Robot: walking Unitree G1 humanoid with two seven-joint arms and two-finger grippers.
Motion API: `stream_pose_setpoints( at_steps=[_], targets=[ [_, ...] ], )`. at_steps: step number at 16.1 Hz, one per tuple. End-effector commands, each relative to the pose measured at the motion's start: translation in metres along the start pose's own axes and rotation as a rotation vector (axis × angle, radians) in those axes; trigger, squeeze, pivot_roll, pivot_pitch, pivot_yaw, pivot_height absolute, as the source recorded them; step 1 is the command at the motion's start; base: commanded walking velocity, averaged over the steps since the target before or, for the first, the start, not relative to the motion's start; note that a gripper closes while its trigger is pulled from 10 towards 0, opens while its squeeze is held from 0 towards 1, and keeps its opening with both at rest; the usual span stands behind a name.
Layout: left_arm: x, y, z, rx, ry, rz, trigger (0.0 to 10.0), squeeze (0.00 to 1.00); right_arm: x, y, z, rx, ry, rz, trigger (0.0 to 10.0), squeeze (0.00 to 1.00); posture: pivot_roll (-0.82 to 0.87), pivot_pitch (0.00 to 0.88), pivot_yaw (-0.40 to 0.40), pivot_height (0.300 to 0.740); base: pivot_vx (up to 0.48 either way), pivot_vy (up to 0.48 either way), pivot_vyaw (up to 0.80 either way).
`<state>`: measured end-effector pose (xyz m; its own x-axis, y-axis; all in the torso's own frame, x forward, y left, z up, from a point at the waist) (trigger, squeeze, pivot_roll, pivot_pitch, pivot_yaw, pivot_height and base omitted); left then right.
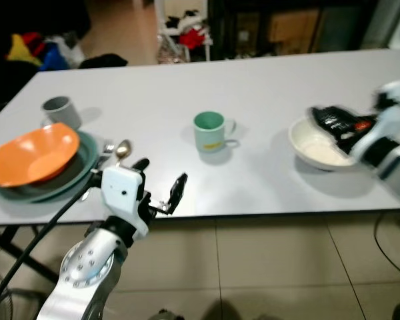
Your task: Setting the table
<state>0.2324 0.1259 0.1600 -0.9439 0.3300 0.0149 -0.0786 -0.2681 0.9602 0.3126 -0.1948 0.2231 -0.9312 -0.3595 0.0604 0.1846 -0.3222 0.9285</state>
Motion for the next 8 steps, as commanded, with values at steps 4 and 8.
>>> stream_pose_setpoints(
  at_steps=[4, 8],
  targets=[
    [0.006, 0.000, 0.005, -0.031, 0.074, 0.023, 10.0, 0.00, 0.006, -0.056, 0.058, 0.051, 0.133, 0.064, 10.0, 0.00, -0.10, 0.011, 0.072, 0.740, 0.000, -0.213, 0.00],
    [0.016, -0.005, 0.013, -0.035, 0.148, 0.057, 10.0, 0.00, 0.027, -0.091, 0.049, 0.137, 0.012, 0.084, 10.0, 0.00, -0.09, 0.023, 0.076, 0.740, 0.000, -0.320, 0.20]
  ],
)
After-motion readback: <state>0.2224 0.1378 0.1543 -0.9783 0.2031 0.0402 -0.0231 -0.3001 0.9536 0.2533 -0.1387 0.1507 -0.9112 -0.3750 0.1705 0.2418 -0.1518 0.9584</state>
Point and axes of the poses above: a point about 5 cm out from each wrist's last joint towards the gripper, its own x axis pointing back from the gripper into the wrist, its own y axis along the axis of the wrist's last joint, z = x × y, the point moved 3 cm from there along -x, pointing out of the wrist towards the gripper, and after that the axes turned 15 degrees about -x, right-handed, at the moved point
